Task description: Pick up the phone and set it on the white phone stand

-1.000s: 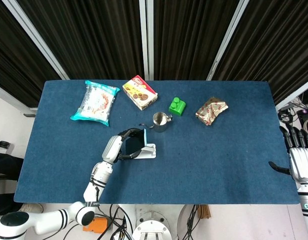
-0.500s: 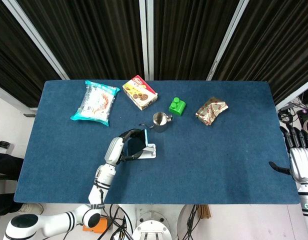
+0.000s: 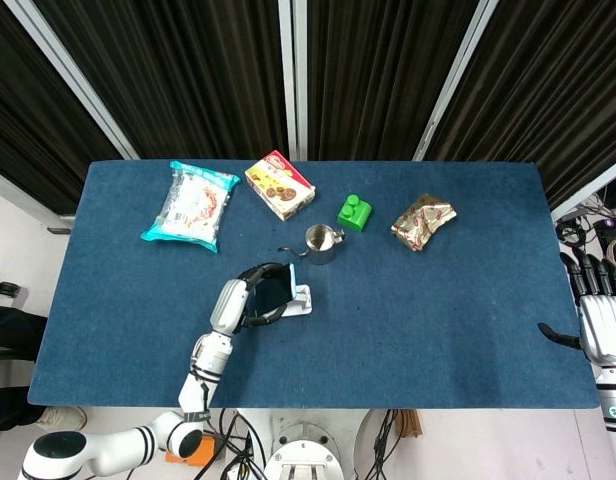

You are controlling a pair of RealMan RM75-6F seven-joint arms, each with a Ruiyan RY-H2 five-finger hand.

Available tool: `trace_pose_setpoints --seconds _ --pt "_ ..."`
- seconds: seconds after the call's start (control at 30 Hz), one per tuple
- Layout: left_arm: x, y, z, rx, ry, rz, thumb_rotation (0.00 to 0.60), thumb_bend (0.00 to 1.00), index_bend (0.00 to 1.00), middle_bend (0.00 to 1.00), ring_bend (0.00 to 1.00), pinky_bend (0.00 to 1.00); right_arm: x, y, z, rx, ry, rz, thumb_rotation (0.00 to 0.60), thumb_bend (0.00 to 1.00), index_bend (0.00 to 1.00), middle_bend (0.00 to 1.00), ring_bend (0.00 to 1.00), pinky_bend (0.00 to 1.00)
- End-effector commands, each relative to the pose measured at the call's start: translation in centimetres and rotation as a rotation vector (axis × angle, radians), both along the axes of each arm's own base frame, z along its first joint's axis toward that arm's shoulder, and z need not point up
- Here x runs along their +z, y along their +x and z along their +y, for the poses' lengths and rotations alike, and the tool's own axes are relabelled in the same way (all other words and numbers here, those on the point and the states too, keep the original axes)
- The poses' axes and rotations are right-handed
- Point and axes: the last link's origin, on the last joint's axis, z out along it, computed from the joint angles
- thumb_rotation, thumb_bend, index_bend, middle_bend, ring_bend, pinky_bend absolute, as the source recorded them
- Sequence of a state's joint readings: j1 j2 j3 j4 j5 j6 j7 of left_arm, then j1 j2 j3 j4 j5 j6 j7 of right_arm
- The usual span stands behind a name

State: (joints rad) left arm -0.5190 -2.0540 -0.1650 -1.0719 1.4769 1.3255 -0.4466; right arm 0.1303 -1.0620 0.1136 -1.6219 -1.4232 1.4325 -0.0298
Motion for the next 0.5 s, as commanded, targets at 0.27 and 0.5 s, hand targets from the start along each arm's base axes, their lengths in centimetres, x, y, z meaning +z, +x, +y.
trace_pose_setpoints --seconds 0.27,0.5 --pt "-0.25 0.45 -0.05 -0.007 0.000 0.005 0.600 0.30 0.18 0.35 0.29 0.35 0.00 -0.13 -0.01 -0.002 0.000 -0.002 0.600 0.18 0.00 0.00 0.00 0.00" --pt "-0.11 0.54 0.03 -0.007 0.005 0.006 0.600 0.25 0.00 0.12 0.10 0.26 0.04 -0.25 0.01 -0.004 -0.001 -0.004 0.600 0.18 0.00 0.00 0.00 0.00"
